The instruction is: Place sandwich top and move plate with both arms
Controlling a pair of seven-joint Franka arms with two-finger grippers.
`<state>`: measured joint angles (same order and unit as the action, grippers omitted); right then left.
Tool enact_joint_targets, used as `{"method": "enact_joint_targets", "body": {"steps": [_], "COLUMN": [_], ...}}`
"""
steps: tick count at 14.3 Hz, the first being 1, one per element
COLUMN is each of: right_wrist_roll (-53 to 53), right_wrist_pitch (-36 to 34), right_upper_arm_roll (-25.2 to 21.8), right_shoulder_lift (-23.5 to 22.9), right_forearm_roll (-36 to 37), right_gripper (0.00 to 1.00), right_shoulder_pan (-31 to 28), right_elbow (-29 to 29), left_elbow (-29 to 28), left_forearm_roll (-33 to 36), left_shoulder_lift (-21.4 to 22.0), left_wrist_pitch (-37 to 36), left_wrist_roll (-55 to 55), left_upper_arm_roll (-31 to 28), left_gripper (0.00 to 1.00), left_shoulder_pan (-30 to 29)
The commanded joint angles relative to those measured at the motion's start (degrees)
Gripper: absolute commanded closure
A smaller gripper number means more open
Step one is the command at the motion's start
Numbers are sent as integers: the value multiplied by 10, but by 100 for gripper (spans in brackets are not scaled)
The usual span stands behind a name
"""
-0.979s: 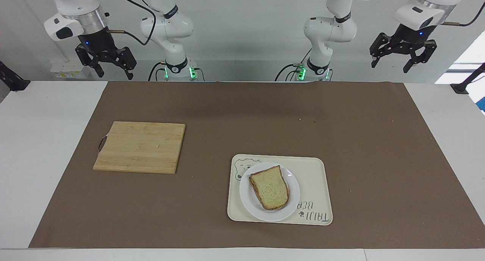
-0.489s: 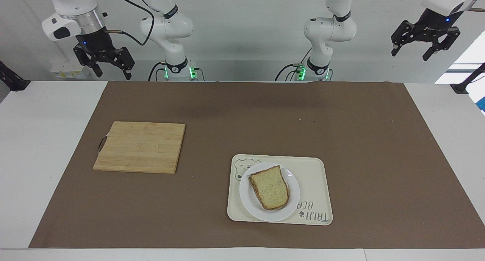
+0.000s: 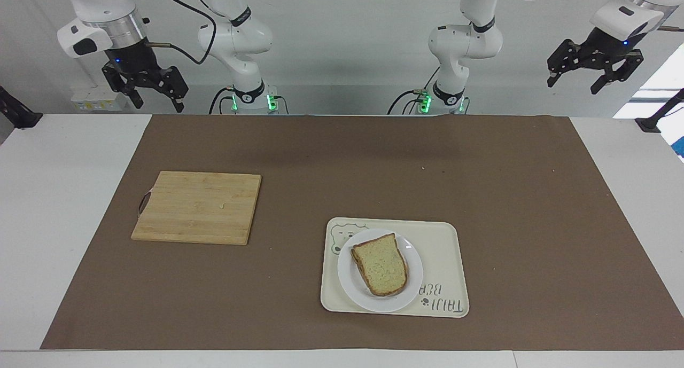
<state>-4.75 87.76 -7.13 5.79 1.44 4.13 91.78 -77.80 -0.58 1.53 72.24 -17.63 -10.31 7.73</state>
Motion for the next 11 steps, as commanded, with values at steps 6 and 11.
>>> {"method": "enact_joint_targets", "body": {"steps": [6,11], "right_wrist_roll": [12,39], "right_wrist_pitch": [4,3], "right_upper_arm_roll": [21,21], "right_shoulder_lift": [18,17], "right_forearm_roll": [2,10], "right_gripper": [0,0], "right_shoulder_pan": [1,0], "right_elbow": [23,21], "left_elbow": [-41,-41], "left_forearm_roll": [-12,-13], "left_shoulder_lift": [25,23], "left_wrist_pitch": [45,54], "left_wrist_roll": [5,8], "left_upper_arm_roll": [1,6], "left_gripper": [0,0], "left_shoulder_pan": [-3,-3]}}
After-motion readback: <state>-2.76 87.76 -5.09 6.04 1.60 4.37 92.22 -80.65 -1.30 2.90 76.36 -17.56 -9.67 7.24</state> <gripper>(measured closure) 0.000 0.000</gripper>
